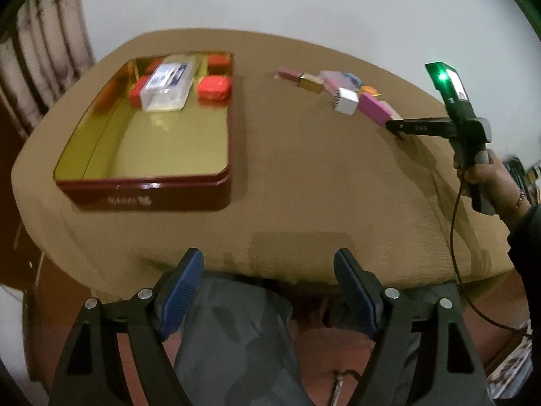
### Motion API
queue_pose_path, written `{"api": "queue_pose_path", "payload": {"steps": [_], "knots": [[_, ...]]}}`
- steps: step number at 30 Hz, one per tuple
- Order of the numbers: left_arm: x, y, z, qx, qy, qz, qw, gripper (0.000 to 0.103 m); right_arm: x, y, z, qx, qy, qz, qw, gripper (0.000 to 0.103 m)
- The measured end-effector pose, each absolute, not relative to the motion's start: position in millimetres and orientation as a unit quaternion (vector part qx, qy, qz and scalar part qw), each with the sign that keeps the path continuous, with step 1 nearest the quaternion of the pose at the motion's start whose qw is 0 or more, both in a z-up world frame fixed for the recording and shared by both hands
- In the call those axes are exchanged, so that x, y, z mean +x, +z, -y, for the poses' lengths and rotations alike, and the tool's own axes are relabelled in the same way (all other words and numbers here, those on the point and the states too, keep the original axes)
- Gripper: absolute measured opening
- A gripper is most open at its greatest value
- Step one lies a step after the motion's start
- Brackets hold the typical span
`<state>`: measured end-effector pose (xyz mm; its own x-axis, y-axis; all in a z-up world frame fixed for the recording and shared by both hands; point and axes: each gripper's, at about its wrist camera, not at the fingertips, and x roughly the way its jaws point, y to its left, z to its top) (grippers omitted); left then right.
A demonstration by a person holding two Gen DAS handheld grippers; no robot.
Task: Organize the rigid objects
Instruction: 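Grasp the silver ribbed box with the right gripper, then lower the silver box into the gold tin and open the right gripper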
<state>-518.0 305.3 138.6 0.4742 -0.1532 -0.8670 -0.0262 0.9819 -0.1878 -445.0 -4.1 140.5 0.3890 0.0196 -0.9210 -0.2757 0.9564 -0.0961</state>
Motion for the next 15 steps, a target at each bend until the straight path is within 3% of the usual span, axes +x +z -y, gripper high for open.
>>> {"api": "queue_pose_path", "payload": {"steps": [5,10,15], "knots": [[-534.5,143.5,-319.9,-0.082,-0.01,-0.491,0.867,0.077,-462.7,145.5,12.9,-0.106,0.063,-0.56,0.819,0.03],[-557.9,145.2,-338.1,-0.065,0.041,-0.457,0.886,0.089,-510.4,177.8,26.7,-0.035,0.084,-0.55,0.83,0.03],[-572.3,140.6,-358.3,-0.056,0.063,-0.46,0.884,0.089,-526.1,236.3,-51.5,-0.011,0.174,-0.518,0.838,0.03]]}}
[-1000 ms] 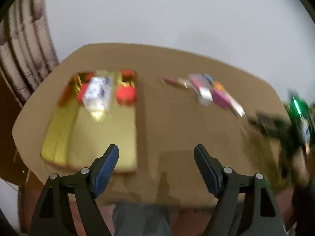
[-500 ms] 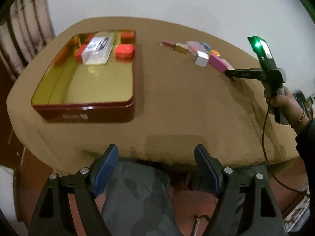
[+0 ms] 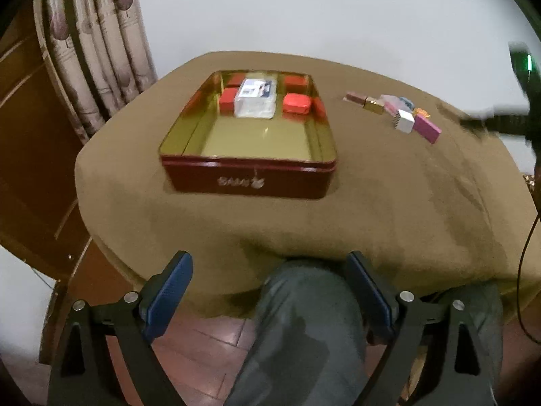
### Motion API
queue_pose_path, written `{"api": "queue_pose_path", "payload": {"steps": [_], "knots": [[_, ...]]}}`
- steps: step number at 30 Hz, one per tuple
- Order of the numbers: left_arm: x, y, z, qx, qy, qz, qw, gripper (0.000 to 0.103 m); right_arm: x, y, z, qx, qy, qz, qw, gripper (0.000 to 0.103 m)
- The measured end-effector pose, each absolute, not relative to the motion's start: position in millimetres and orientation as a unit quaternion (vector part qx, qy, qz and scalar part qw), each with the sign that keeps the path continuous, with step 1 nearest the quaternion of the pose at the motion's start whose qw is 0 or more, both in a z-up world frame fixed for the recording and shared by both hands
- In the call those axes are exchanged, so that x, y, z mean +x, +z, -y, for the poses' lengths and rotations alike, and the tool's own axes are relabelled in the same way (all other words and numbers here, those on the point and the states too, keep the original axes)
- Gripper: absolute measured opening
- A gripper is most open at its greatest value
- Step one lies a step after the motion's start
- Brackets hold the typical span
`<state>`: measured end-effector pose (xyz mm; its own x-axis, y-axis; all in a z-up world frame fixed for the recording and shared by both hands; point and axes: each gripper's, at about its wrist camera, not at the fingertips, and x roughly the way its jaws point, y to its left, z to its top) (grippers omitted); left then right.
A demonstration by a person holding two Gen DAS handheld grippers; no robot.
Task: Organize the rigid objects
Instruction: 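Lower the silver box into the gold tin and open the right gripper, then grasp the white cube with the left gripper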
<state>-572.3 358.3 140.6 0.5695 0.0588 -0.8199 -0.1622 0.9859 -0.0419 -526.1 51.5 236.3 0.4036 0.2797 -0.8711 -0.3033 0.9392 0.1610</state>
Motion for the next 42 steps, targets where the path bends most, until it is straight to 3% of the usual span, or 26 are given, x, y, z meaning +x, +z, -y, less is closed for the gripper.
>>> {"api": "queue_pose_path", "payload": {"steps": [4,9,14,21,30,33,38,42], "knots": [[-583.7,147.1,-374.3,-0.063,0.069,-0.449,0.889,0.089,-499.8,250.3,-157.5,0.018,0.26,-0.523,0.811,0.03],[-602.8,159.2,-394.8,-0.052,0.095,-0.413,0.904,0.09,-467.0,211.3,-275.3,0.046,0.281,-0.576,0.766,0.03],[-610.6,157.0,-399.3,-0.023,0.107,-0.399,0.91,0.092,-448.4,166.0,-325.7,0.064,0.241,-0.621,0.743,0.03],[-607.8,154.1,-409.2,-0.047,0.095,-0.407,0.907,0.094,-425.1,145.0,-345.8,0.08,0.19,-0.619,0.758,0.03],[-604.6,147.3,-415.3,-0.07,0.096,-0.423,0.898,0.094,-421.6,144.6,-344.7,0.115,0.186,-0.613,0.759,0.033],[-603.4,145.2,-412.0,-0.069,0.096,-0.426,0.897,0.094,-445.0,177.5,-322.0,0.092,0.217,-0.546,0.804,0.033],[-604.2,150.6,-396.9,-0.077,0.077,-0.415,0.903,0.094,-509.1,218.3,-225.9,0.029,0.165,-0.443,0.881,0.033],[-596.7,160.0,-376.3,-0.089,0.013,-0.421,0.903,0.094,-542.6,213.7,-120.4,-0.065,0.023,-0.406,0.911,0.034]]}}
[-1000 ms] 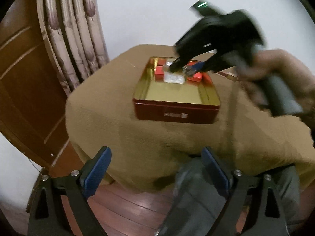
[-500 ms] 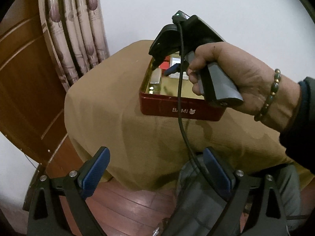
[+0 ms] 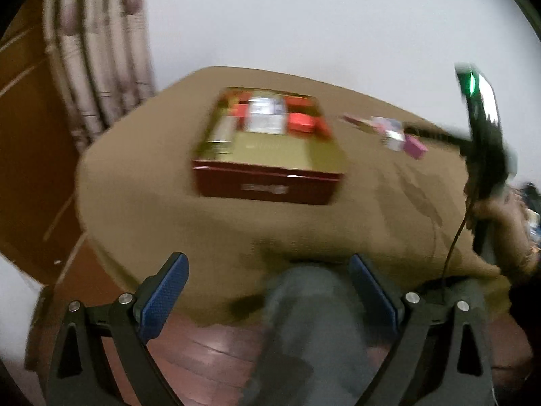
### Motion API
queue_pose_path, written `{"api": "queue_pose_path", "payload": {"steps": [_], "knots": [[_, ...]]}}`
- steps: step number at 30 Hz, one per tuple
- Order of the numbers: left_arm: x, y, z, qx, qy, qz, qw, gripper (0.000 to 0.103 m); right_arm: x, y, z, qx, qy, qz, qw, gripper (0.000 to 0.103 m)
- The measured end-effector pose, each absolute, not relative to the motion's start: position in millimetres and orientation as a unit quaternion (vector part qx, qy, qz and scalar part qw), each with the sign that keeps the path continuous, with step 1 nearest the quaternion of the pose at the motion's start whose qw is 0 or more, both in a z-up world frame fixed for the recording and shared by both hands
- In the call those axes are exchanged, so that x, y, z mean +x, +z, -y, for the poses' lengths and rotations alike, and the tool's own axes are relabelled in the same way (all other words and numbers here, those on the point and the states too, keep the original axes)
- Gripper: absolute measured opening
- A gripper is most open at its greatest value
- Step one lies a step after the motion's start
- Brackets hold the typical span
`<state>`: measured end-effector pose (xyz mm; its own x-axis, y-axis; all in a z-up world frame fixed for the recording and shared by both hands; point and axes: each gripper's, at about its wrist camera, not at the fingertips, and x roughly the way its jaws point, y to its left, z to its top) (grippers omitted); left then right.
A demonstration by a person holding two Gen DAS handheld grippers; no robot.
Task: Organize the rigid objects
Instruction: 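Grasp the white cube with the left gripper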
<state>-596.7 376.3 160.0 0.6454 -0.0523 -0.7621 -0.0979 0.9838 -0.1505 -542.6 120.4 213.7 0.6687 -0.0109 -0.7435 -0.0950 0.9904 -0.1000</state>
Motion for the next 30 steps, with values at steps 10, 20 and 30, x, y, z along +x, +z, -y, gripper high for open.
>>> {"api": "queue_pose_path", "payload": {"steps": [10,20,30], "knots": [[-489.2,185.0,-298.0,-0.108,-0.086,-0.429,0.893,0.094,-576.0,176.3,95.1,-0.045,-0.178,-0.424,0.887,0.034],[-352.7,145.0,-231.0,-0.11,-0.107,-0.44,0.885,0.094,-570.3,167.9,127.6,0.05,-0.174,-0.422,0.888,0.036],[-286.9,110.3,-192.4,-0.039,-0.102,-0.465,0.878,0.088,-573.7,163.4,124.1,0.083,-0.146,-0.424,0.89,0.037]]}}
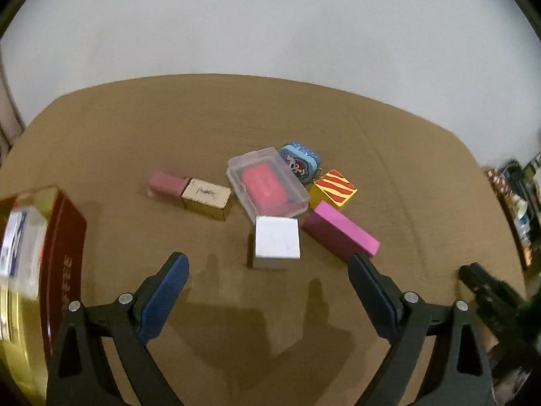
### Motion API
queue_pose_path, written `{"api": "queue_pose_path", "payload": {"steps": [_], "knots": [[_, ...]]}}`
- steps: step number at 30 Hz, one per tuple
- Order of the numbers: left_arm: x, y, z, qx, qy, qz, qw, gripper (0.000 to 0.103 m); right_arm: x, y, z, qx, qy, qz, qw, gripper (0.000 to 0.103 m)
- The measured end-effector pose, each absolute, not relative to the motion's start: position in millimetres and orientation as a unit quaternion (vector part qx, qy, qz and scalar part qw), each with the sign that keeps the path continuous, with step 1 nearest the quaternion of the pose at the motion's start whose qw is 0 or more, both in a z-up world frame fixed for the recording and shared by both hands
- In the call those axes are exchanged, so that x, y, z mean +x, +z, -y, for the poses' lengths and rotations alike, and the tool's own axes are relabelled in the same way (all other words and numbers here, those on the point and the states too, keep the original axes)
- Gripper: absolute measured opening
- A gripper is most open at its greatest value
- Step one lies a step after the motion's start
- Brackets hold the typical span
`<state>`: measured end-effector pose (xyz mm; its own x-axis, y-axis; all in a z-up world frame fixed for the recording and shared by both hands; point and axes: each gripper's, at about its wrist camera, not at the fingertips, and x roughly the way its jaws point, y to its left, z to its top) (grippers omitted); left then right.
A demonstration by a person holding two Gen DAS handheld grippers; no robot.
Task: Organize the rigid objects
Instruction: 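Grasp the white cube with the left gripper, then place the white cube in the gold tin, open left gripper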
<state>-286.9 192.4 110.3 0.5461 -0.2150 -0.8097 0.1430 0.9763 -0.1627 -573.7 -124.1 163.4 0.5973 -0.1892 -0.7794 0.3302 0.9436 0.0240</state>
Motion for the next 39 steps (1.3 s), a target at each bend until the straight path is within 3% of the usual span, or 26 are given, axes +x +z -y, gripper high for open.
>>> {"api": "queue_pose_path", "payload": {"steps": [3,11,13,15,17,25,32,39], "knots": [[-281.4,103.7,-186.4,-0.02,-0.107,-0.47,0.876,0.069,-577.6,164.8,126.5,0.089,-0.14,-0.423,0.891,0.037],[-263.1,90.3,-182.6,-0.024,-0.114,-0.489,0.864,0.069,-574.7,163.2,124.9,0.099,-0.13,-0.421,0.892,0.037],[-261.4,90.1,-184.8,-0.023,-0.111,-0.489,0.865,0.064,-574.8,162.8,125.1,0.101,-0.128,-0.42,0.893,0.037],[-252.6,86.7,-181.7,-0.021,-0.112,-0.497,0.86,0.037,-575.0,162.6,126.1,0.105,-0.127,-0.418,0.893,0.037],[-255.0,88.2,-179.2,0.0,-0.094,-0.491,0.866,0.026,-575.0,162.5,127.0,0.109,-0.13,-0.417,0.893,0.037],[-309.5,121.6,-192.4,-0.035,-0.104,-0.496,0.862,0.026,-574.9,162.1,128.8,0.116,-0.127,-0.416,0.893,0.037],[-364.5,172.2,-298.4,-0.067,-0.039,-0.489,0.869,0.026,-573.8,161.6,128.3,0.113,-0.13,-0.419,0.892,0.037],[-374.3,136.9,-407.7,-0.058,0.038,-0.532,0.844,0.026,-570.3,161.4,127.2,0.104,-0.132,-0.424,0.89,0.037]]}}
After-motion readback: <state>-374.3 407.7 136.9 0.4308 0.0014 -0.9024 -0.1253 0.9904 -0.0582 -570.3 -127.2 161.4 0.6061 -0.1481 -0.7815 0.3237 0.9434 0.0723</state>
